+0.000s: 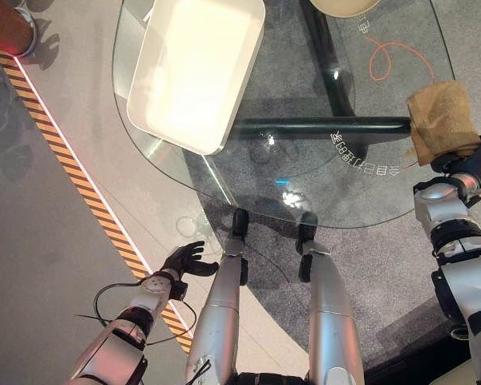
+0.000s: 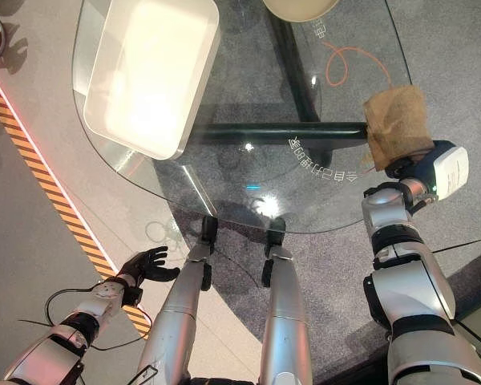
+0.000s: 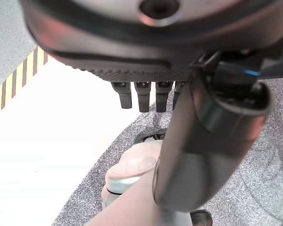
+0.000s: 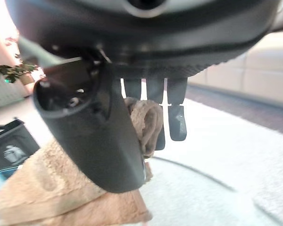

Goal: Wipe the table with a cloth and put it in the basket.

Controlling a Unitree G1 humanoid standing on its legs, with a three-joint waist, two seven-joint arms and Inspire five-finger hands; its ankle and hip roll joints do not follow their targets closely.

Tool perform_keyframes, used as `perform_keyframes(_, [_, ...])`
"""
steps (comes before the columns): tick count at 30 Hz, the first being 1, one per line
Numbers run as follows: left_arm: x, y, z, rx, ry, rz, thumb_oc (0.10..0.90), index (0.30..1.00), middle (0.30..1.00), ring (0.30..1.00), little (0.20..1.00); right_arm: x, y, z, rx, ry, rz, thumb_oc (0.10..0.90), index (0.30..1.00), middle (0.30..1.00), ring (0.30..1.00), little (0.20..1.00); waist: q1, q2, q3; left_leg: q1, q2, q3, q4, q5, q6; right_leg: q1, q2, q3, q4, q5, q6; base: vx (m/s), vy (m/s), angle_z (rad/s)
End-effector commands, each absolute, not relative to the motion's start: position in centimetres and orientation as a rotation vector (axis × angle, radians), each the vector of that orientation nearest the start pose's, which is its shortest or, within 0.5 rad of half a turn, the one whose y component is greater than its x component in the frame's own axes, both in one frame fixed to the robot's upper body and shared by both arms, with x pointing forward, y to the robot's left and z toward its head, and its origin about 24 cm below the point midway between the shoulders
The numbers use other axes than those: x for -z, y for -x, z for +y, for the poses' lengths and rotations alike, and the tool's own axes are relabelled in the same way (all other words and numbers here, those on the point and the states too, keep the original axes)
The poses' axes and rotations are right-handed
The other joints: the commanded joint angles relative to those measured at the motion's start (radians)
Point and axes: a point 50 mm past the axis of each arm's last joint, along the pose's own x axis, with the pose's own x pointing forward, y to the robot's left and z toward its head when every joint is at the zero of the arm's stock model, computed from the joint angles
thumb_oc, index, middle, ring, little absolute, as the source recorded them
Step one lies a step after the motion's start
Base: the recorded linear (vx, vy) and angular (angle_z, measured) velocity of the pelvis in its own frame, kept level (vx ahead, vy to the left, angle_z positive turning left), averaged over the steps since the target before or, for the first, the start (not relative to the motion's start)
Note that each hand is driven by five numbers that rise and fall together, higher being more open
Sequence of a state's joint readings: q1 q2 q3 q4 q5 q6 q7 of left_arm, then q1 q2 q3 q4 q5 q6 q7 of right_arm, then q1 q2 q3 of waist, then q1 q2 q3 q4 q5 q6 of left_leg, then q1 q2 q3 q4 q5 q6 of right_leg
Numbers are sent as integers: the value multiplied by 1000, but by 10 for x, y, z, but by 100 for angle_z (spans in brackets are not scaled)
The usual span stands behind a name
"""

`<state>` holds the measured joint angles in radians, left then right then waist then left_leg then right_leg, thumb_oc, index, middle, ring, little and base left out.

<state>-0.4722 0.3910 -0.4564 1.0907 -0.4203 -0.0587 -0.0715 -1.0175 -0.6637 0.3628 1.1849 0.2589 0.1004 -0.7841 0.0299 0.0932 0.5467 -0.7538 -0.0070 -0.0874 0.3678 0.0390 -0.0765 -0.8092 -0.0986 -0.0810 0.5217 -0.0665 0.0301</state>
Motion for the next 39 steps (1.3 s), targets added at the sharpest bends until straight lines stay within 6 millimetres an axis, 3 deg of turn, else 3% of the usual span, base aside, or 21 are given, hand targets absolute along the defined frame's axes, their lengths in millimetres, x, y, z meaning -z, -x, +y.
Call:
perform_keyframes(1, [68,-267,245,25,-237,693,800,900,900,900,900,-229,-377,-313,985,676,-229,100,300,300,300,200,18,-4,-27,30,-38,91,45,-68,70,48,61,-33,-8,-16,-6,0,0,0])
perform_keyframes(5, [68,-267,241,31,-236,687,800,900,900,900,900,-242,-388,-279,853,745,-338,100,300,300,300,200,21,-4,-27,33,-41,89,37,-64,67,51,63,-34,-14,-17,-7,0,0,0])
perform_keyframes(12, [67,-270,234,48,-243,677,800,900,900,900,900,-248,-399,-230,649,872,-423,100,300,300,300,200,27,-2,-27,38,-50,90,28,-58,65,57,61,-40,-26,-17,-12,-2,2,1])
perform_keyframes(26, [70,-272,220,72,-245,661,800,900,900,900,900,-215,-408,-174,345,1067,-381,100,300,300,300,200,40,10,-27,42,-60,98,16,-49,60,68,52,-54,-47,-16,-16,-1,2,0])
perform_keyframes(29, [70,-273,214,83,-246,656,800,900,900,900,900,-200,-408,-159,257,1102,-358,100,300,300,300,200,43,13,-27,46,-62,100,10,-45,60,72,48,-59,-52,-14,-17,0,0,0])
perform_keyframes(39, [72,-274,201,93,-239,650,800,900,900,900,900,-171,-401,-116,25,1116,-356,100,300,300,300,200,40,22,-27,43,-68,105,1,-35,55,66,47,-59,-61,-11,-20,0,0,0])
